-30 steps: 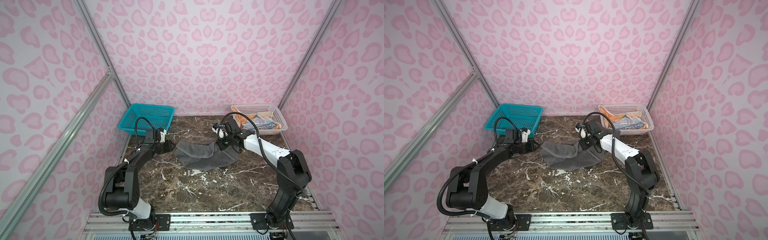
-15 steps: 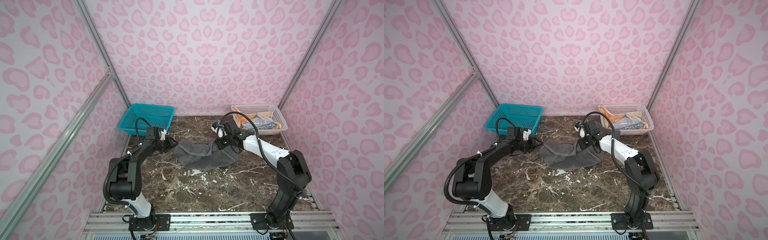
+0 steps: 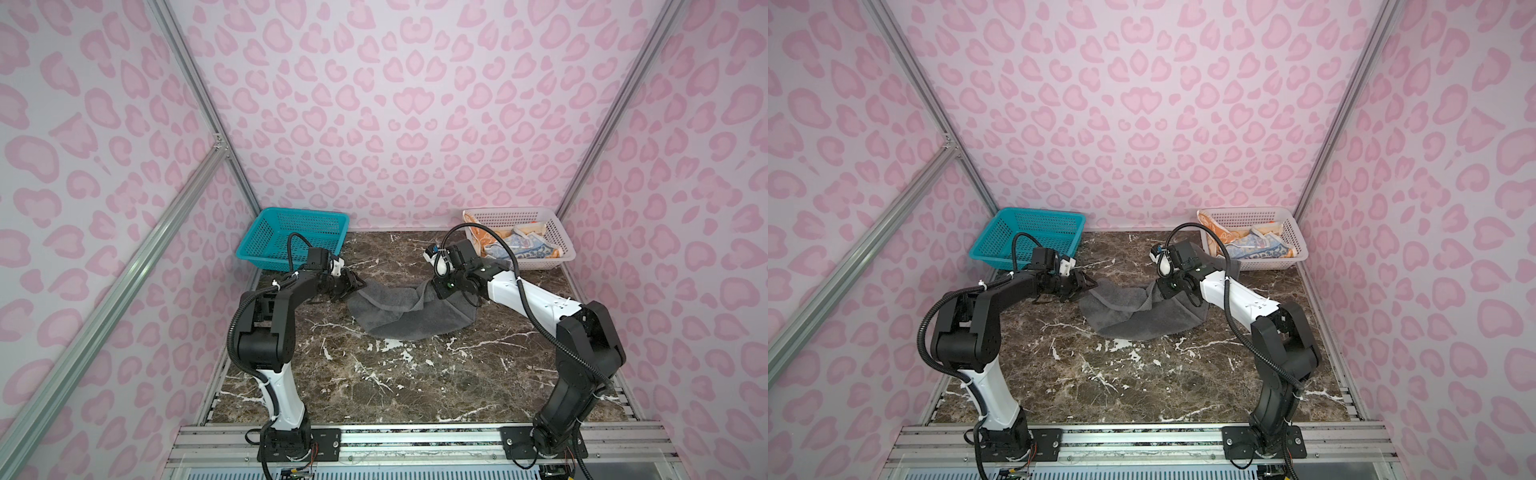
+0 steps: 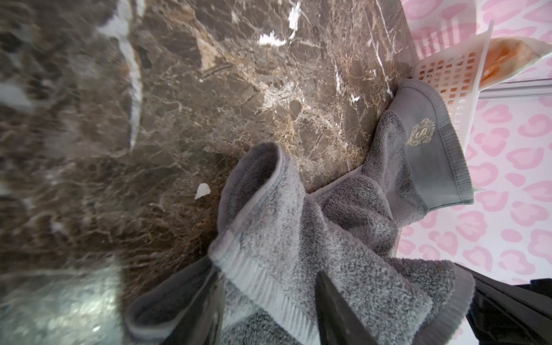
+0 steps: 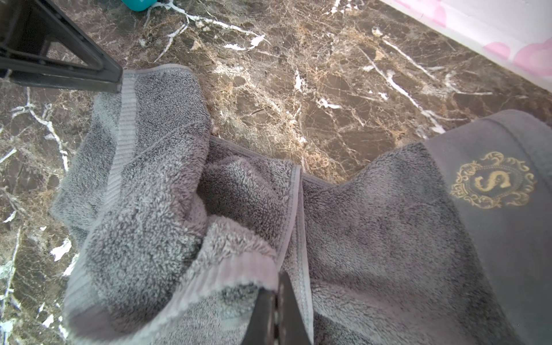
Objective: Fold and stack the towels
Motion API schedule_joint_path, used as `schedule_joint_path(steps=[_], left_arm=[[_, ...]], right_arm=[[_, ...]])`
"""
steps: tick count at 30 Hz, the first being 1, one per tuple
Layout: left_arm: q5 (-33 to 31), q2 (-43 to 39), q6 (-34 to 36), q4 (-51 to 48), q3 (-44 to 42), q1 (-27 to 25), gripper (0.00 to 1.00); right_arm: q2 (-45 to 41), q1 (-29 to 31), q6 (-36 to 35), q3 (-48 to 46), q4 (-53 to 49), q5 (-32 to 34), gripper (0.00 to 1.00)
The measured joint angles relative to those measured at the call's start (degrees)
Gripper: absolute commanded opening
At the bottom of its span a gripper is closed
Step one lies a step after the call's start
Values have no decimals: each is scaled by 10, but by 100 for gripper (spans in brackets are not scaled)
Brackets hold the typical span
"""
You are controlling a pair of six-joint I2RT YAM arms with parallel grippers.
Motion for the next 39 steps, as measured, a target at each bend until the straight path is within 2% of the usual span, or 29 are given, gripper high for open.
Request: schedule_joint_path(steps=[5, 13, 24, 29, 33, 37, 39], left_arm=[[-1, 11, 2, -4, 7, -3, 44], [-48, 15, 32, -46, 16, -6, 54], [-84, 42, 34, -65, 52, -21, 53], [-86, 62, 27, -63, 71, -33, 44], [-89, 71, 23, -64, 71, -39, 28], [-92, 72, 18, -64, 71, -39, 4], [-92, 72, 17, -63, 72, -39, 3]], right_arm=[[0, 0, -3, 2, 0, 6, 0], [-4, 0, -5, -5, 1, 10, 0], [-8, 0, -5, -8, 2, 11, 0], [-8, 0, -5, -8, 2, 10, 0], [-9, 0, -5, -10, 3, 11, 0], [-17, -1, -6, -17, 5, 10, 0], [-23, -3, -6, -20, 6, 10, 0]])
